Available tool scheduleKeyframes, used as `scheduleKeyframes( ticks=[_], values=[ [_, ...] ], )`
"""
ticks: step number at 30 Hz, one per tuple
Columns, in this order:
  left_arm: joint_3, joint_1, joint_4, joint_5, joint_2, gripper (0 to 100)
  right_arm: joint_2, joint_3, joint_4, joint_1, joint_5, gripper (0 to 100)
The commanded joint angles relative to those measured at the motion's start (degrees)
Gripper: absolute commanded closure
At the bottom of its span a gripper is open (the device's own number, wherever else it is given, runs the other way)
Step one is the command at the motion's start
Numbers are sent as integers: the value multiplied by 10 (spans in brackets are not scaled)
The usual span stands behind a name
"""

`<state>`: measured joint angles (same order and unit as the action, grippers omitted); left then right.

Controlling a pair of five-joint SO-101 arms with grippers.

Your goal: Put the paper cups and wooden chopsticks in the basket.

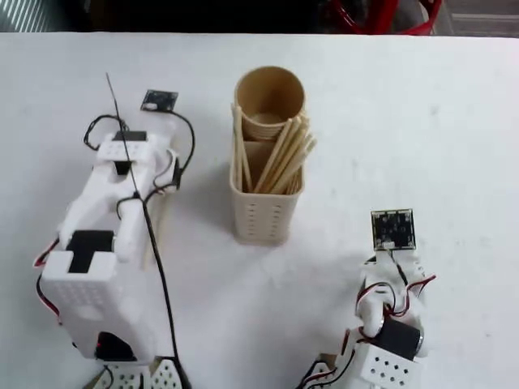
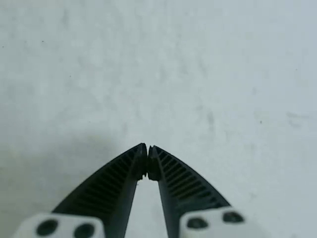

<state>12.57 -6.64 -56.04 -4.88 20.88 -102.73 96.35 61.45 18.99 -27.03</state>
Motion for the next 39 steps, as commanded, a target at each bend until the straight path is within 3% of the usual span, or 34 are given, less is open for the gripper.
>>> scheduleKeyframes(
  ticks=[1,20,27,39],
  values=[
    [-18,3,-4,-6,-3,977,-3,5,3,5,-2,981],
    [-22,3,-4,-5,-6,971,-3,5,3,5,-2,981],
    [-23,4,-11,-5,-6,799,-2,5,3,5,-2,981],
    [-22,25,-16,-9,-1,845,-2,5,3,5,-2,981]
  ],
)
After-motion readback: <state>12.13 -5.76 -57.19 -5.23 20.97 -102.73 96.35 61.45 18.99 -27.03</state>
